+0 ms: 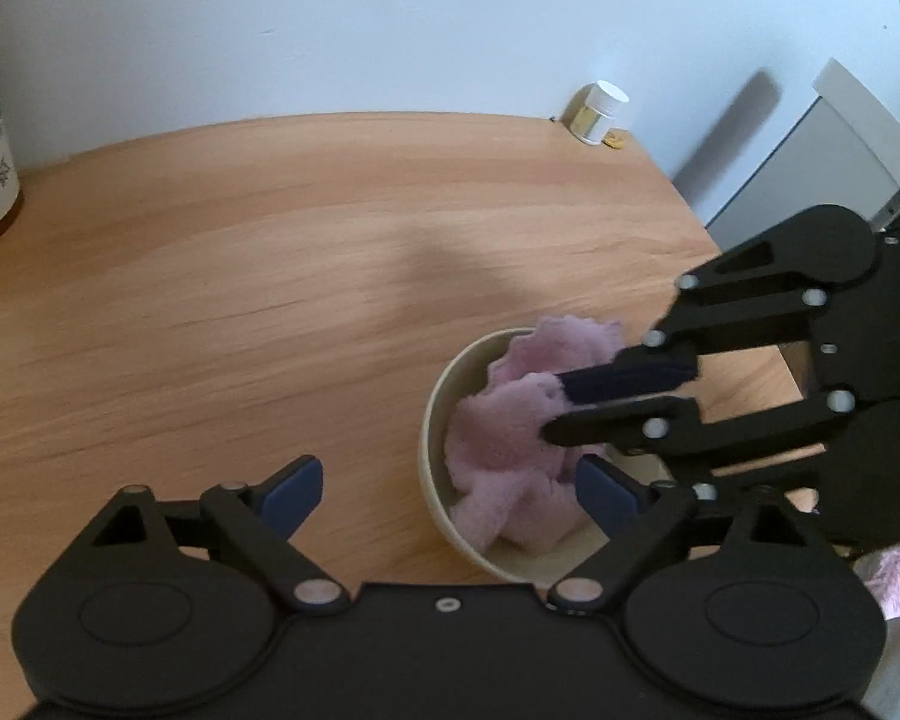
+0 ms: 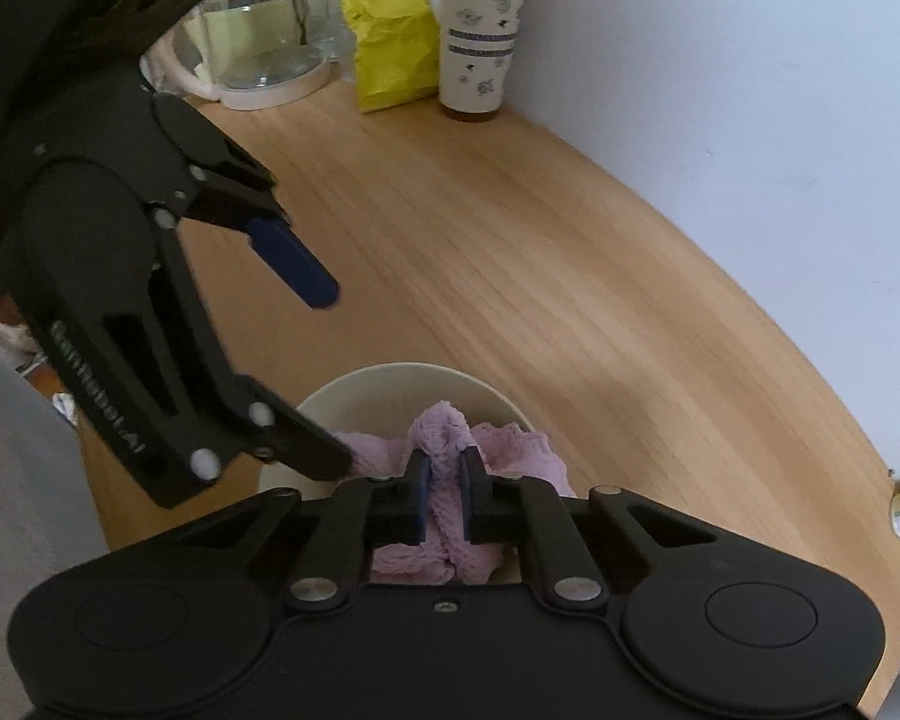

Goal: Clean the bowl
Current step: 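Wipe the bowl's inside with the towel in the right tool while the left tool holds the rim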

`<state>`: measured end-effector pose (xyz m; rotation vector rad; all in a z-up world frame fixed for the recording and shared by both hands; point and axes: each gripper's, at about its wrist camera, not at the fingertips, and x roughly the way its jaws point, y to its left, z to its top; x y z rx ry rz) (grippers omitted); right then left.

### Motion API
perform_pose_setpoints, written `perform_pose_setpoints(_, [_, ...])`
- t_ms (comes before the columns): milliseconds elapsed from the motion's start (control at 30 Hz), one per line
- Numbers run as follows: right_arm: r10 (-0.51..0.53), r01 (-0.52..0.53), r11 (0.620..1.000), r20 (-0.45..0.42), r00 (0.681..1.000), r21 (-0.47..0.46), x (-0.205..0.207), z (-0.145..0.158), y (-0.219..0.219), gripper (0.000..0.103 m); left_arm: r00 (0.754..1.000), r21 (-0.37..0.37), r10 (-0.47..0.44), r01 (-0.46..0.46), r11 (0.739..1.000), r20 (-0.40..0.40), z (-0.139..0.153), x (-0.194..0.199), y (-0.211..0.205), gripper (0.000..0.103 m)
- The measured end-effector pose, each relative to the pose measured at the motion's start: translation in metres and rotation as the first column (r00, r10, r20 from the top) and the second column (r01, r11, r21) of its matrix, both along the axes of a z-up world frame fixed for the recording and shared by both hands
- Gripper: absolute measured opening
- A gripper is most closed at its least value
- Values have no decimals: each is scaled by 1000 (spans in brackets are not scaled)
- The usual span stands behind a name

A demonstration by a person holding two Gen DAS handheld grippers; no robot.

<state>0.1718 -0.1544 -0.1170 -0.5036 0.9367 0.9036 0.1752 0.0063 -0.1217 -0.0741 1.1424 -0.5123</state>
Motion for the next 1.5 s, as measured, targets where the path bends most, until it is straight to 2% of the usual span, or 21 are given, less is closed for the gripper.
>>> perform_pose_setpoints(67, [-18,18,1000,9,1000,16,-2,6,-4,9,999,-40,32,-33,999,-29,2,1,4,78])
perform_pose_setpoints(200, [-92,97,983,-45,995,156,0,24,-26,9,998,-93,52,-53,994,-22,11,-5,13,69])
perform_pose_setpoints(267, [-129,142,963,-72,989,228,3,28,-33,8,997,-91,69,-71,993,-23,14,-10,17,65])
perform_pose_setpoints(333, [-179,208,922,-118,977,327,8,33,-44,8,996,-87,84,-87,992,-35,14,-14,21,64])
perform_pose_setpoints(400, [-176,203,917,-109,978,343,8,31,-40,8,996,-78,82,-84,993,-38,12,-17,20,58])
perform_pose_setpoints(433, [-167,190,926,-96,981,326,7,31,-36,8,996,-66,78,-81,995,-41,10,-18,19,48])
perform_pose_setpoints(500, [-140,159,947,-87,986,281,4,25,-28,8,996,-36,79,-81,996,-41,7,-18,16,41])
perform_pose_setpoints(567, [-115,135,960,-95,989,244,3,19,-22,8,997,-10,69,-70,998,-43,1,-19,11,37])
perform_pose_setpoints(700, [-84,97,983,-89,992,156,6,3,-10,8,996,-16,74,-74,997,-46,-4,-18,8,34])
perform_pose_setpoints(900, [-69,80,991,-101,993,111,20,-12,6,8,999,5,49,-48,999,-14,-5,-16,4,21])
perform_pose_setpoints(1133, [-74,88,991,-130,989,106,28,-22,13,8,1000,61,-2,1,998,21,-3,-18,0,19])
perform_pose_setpoints(1200, [-68,78,995,-141,988,69,31,-26,17,8,1000,57,-4,3,998,18,-3,-18,1,19])
perform_pose_setpoints(1333, [-52,50,999,-160,986,-16,35,-34,27,8,1000,1,23,-23,1000,-18,-3,-14,6,22])
perform_pose_setpoints(1500, [-59,41,995,-191,980,-95,41,-37,31,8,999,12,41,-40,999,-22,-2,-15,8,22])
